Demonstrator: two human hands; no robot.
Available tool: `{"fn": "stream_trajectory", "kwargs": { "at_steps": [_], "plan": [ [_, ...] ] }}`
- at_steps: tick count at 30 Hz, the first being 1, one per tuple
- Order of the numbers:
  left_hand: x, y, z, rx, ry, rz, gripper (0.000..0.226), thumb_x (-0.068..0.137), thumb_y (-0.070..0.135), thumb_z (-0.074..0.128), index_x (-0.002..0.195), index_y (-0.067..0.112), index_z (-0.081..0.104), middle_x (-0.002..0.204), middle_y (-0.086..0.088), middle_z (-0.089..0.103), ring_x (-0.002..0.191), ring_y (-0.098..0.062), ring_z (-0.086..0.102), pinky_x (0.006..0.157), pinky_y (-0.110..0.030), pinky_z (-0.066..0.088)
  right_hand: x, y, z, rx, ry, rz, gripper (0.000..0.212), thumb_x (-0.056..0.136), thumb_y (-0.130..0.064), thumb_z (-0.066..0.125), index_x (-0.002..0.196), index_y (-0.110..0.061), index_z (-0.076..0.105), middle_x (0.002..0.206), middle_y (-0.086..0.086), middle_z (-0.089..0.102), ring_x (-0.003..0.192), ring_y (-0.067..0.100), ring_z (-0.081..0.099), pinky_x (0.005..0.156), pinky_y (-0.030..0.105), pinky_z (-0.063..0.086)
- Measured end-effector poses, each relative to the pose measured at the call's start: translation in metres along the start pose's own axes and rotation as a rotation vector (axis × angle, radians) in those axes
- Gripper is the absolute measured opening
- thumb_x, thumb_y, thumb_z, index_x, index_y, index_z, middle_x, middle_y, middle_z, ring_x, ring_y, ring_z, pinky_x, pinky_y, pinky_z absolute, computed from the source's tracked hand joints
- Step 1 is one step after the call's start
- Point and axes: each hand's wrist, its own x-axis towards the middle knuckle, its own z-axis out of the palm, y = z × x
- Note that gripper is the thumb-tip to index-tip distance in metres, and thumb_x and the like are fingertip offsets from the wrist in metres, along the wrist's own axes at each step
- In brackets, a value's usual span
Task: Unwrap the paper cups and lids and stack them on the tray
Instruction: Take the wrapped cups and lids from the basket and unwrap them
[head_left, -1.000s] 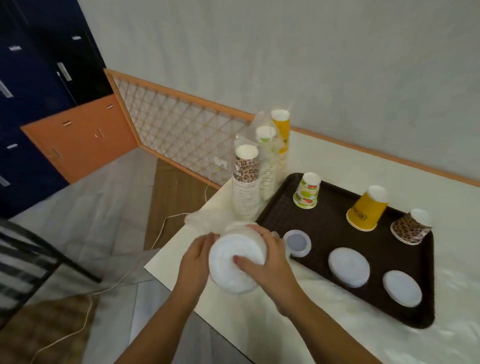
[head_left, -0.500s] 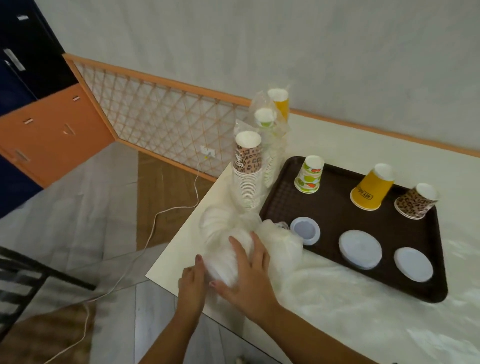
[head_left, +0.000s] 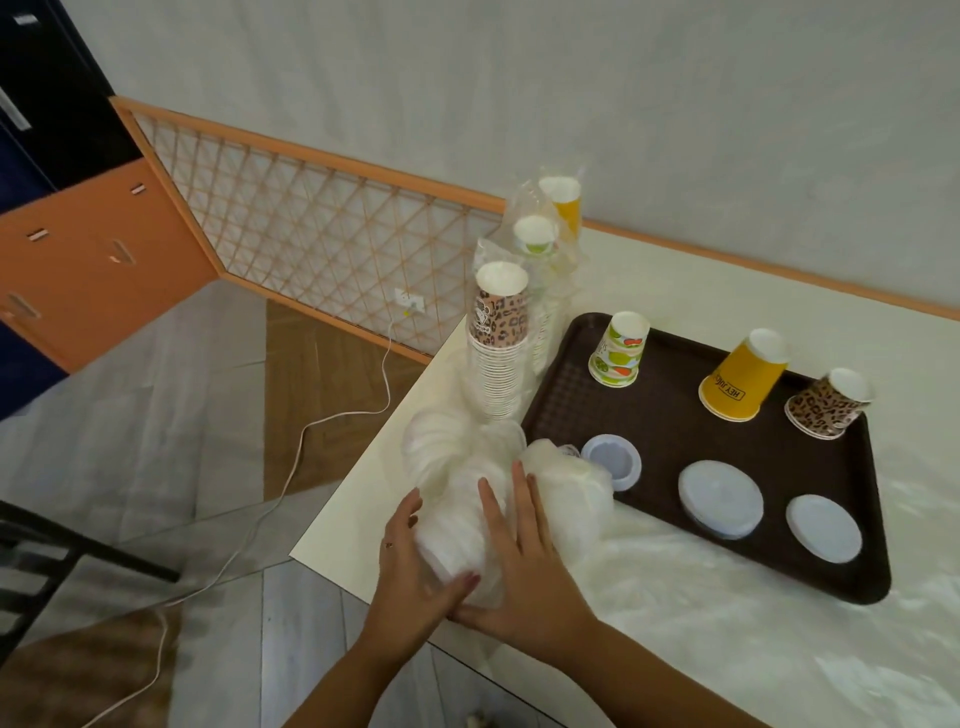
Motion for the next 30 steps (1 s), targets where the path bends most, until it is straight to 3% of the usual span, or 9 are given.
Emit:
{"fn": "stream_trajectory", "kwargs": {
  "at_steps": [2, 4, 7, 11, 15, 18, 20, 26, 30],
  "plan": [
    [-0.002, 0.004, -0.002, 0.007, 0.059, -0.013, 0.101, 0.047, 0.089, 0.058, 0.131, 0.048, 0.021, 0.139, 0.019, 0.032, 0.126, -0.011, 0.037, 0.106, -0.039, 0.038, -0.004, 0.000, -0.009, 0.099, 0.049, -0.051, 0.097, 0.076, -0.082, 0.036, 0.149, -0.021, 0.018, 0.155, 0.015, 0.022, 0.139, 0.032, 0.030, 0.108, 0.042, 0.022],
    [-0.004, 0.008, -0.005, 0.033, 0.109, -0.011, 0.101, 0.045, 0.090, 0.057, 0.131, 0.048, 0.023, 0.139, 0.017, 0.032, 0.124, -0.013, 0.039, 0.104, -0.041, 0.040, -0.009, 0.002, -0.017, 0.202, 0.133, -0.112, 0.087, 0.082, -0.070, 0.047, 0.149, -0.038, 0.003, 0.160, 0.001, 0.003, 0.143, 0.022, 0.018, 0.112, 0.032, 0.023],
    [-0.007, 0.011, -0.009, 0.142, 0.133, 0.018, 0.106, 0.044, 0.089, 0.059, 0.133, 0.044, 0.022, 0.140, 0.020, 0.027, 0.128, -0.017, 0.037, 0.105, -0.044, 0.038, -0.016, 0.007, -0.026, 0.344, 0.027, -0.092, 0.089, 0.082, -0.060, 0.055, 0.140, -0.057, -0.012, 0.153, -0.022, -0.021, 0.143, 0.006, -0.002, 0.114, 0.027, 0.019],
    [-0.016, 0.011, -0.015, 0.227, 0.172, 0.121, 0.107, 0.056, 0.088, 0.054, 0.142, 0.034, 0.016, 0.148, 0.010, 0.024, 0.132, -0.024, 0.031, 0.106, -0.050, 0.035, -0.012, 0.008, -0.029, 0.250, 0.260, -0.124, 0.066, 0.085, -0.065, 0.046, 0.141, -0.034, 0.030, 0.153, 0.000, 0.031, 0.133, 0.011, 0.034, 0.106, 0.020, 0.028],
    [0.001, 0.048, -0.028, 0.113, 0.308, 0.240, 0.080, 0.080, 0.070, 0.048, 0.142, 0.030, 0.019, 0.145, 0.014, 0.025, 0.132, -0.014, 0.032, 0.104, -0.031, 0.029, 0.015, 0.018, -0.048, 0.395, 0.411, -0.082, 0.052, 0.085, -0.043, 0.059, 0.131, -0.022, 0.047, 0.140, -0.002, 0.043, 0.126, 0.013, 0.044, 0.108, 0.024, 0.035],
    [0.044, 0.092, -0.032, 0.119, 0.384, 0.281, 0.076, 0.080, 0.039, 0.068, 0.142, 0.019, 0.028, 0.140, 0.005, 0.035, 0.129, -0.011, 0.035, 0.101, -0.023, 0.029, 0.055, 0.027, -0.066, 0.487, 0.414, -0.001, 0.055, 0.082, -0.023, 0.066, 0.133, -0.015, 0.046, 0.129, -0.002, 0.045, 0.112, 0.017, 0.054, 0.094, 0.030, 0.047],
    [0.078, 0.120, -0.030, 0.182, 0.357, 0.307, 0.080, 0.078, 0.023, 0.074, 0.143, 0.012, 0.029, 0.142, -0.005, 0.036, 0.132, -0.019, 0.033, 0.102, -0.024, 0.027, 0.083, 0.030, -0.074, 0.521, 0.357, 0.102, 0.064, 0.082, -0.019, 0.069, 0.138, -0.014, 0.039, 0.134, 0.001, 0.043, 0.117, 0.018, 0.052, 0.096, 0.033, 0.047],
    [0.168, 0.171, 0.000, 0.082, 0.135, 0.227, 0.108, 0.066, 0.033, 0.084, 0.147, 0.015, 0.015, 0.146, -0.008, 0.032, 0.135, -0.022, 0.032, 0.106, -0.034, 0.034, 0.136, 0.032, -0.074, 0.586, 0.237, 0.247, 0.074, 0.084, -0.021, 0.068, 0.145, -0.012, 0.027, 0.142, 0.011, 0.040, 0.127, 0.025, 0.044, 0.102, 0.031, 0.036],
    [0.192, 0.174, 0.018, -0.086, 0.113, 0.105, 0.097, 0.064, 0.025, 0.087, 0.139, 0.015, 0.027, 0.126, 0.002, 0.049, 0.117, -0.014, 0.048, 0.096, -0.026, 0.042, 0.140, 0.032, -0.070, 0.600, 0.241, 0.245, 0.072, 0.083, -0.018, 0.068, 0.144, -0.012, 0.030, 0.139, 0.009, 0.046, 0.127, 0.023, 0.046, 0.094, 0.018, 0.032]
  ]
}}
